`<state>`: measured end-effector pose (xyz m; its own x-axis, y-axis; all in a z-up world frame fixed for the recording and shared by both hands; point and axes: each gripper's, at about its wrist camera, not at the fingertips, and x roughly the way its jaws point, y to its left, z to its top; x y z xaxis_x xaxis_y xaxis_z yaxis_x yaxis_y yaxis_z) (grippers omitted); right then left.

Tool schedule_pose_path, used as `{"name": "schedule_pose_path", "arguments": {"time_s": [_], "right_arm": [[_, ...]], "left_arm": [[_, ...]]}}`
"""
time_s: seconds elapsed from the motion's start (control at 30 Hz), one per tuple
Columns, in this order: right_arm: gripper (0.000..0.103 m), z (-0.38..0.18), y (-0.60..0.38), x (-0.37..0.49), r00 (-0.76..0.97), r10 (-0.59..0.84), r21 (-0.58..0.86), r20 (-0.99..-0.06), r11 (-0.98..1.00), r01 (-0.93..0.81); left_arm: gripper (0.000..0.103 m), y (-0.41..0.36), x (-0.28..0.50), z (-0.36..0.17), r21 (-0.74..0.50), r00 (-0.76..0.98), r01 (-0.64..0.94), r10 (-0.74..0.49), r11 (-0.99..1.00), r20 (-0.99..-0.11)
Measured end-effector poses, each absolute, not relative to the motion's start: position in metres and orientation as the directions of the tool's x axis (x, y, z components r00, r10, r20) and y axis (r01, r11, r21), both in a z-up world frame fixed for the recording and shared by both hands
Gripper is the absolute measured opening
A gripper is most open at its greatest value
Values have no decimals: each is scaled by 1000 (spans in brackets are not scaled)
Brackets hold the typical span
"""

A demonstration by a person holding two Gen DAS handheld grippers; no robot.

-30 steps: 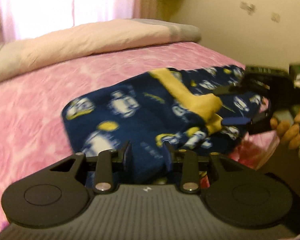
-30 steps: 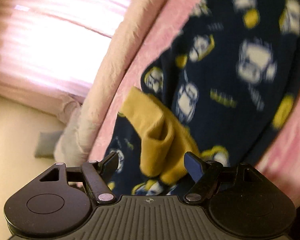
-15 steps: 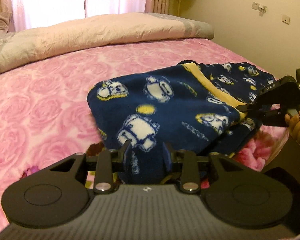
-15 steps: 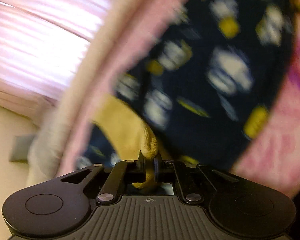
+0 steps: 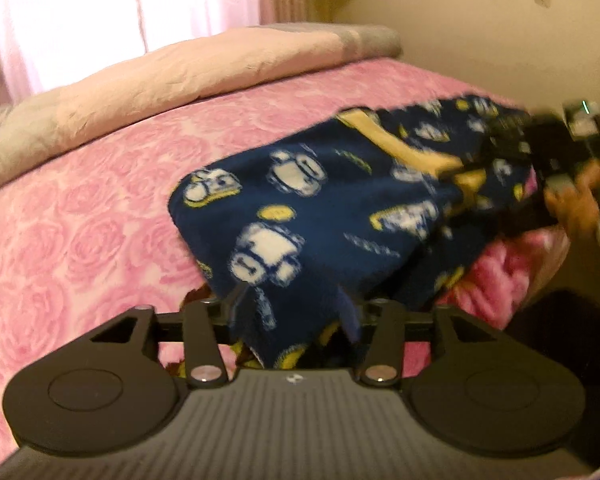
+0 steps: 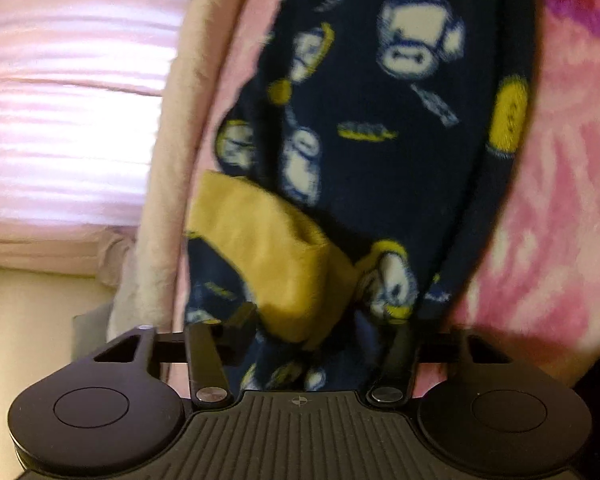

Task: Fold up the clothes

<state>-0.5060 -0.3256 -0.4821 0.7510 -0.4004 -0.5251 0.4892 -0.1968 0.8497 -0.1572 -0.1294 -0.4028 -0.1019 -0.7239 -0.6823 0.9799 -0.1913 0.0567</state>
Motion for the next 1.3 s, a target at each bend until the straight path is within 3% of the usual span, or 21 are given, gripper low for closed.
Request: {"name": "schedule_pose_path", "arguments": {"time_s": [0.03, 0.1, 0.17, 0.2, 0.23, 0.33, 0.47, 0.63, 0.67, 0.7, 0.8, 0.97, 1.17, 1.27, 1.3], "right_arm": [[53, -481, -328, -503, 747, -402, 846, -530, -189, 499], [34, -478, -333, -497, 738, -404, 837, -540, -172, 519], [24, -473, -334, -494, 726, -410, 825, -553, -143, 547], [20, -470, -332, -495, 723, -417, 822, -551, -123, 556], [18, -466, -330, -495, 718, -428, 819, -549, -102, 565], [15, -446, -321, -497, 702, -485, 804, -521, -2, 595], [14, -417, -304, -501, 669, -570, 760, -476, 115, 639], [15, -443, -300, -506, 536, -578, 640, -615, 32, 768], [18, -453, -302, -507, 541, -553, 635, -634, 26, 772], [33, -456, -305, -509, 550, -543, 637, -634, 36, 770], [57, -431, -304, -511, 486, -594, 538, -641, 103, 837], [57, -390, -308, -507, 397, -725, 373, -563, 207, 905], [57, -381, -335, -436, 501, -676, 267, -540, 428, 864], [38, -403, -351, -398, 499, -651, 198, -572, 481, 854], [37, -410, -355, -390, 486, -651, 171, -583, 487, 857]], "left_arm": [[49, -129, -161, -407, 86, -91, 975, -717, -206, -691], [47, -131, -171, -418, 169, -35, 962, -712, -214, -701], [40, -133, -177, -427, 226, 11, 951, -708, -210, -706], [25, -134, -177, -429, 230, 13, 950, -707, -212, -708], [14, -133, -176, -428, 225, 9, 951, -709, -212, -705], [12, -127, -168, -417, 192, -10, 963, -738, -189, -675], [13, -122, -168, -401, 148, -63, 968, -769, -201, -636], [22, -132, -191, -432, 196, -47, 943, -694, -268, -719], [22, -132, -193, -436, 216, -31, 939, -690, -269, -723], [23, -131, -193, -438, 222, -24, 937, -686, -269, -727], [30, -131, -166, -417, 87, -113, 962, -666, -259, -737], [29, -140, -123, -374, -3, -140, 983, -745, -182, -652], [21, -204, -120, -371, -33, -85, 996, -806, -82, -586], [11, -245, -127, -396, -1, -45, 998, -775, -58, -631], [11, -258, -129, -405, 11, -28, 999, -762, -47, -647]]}}
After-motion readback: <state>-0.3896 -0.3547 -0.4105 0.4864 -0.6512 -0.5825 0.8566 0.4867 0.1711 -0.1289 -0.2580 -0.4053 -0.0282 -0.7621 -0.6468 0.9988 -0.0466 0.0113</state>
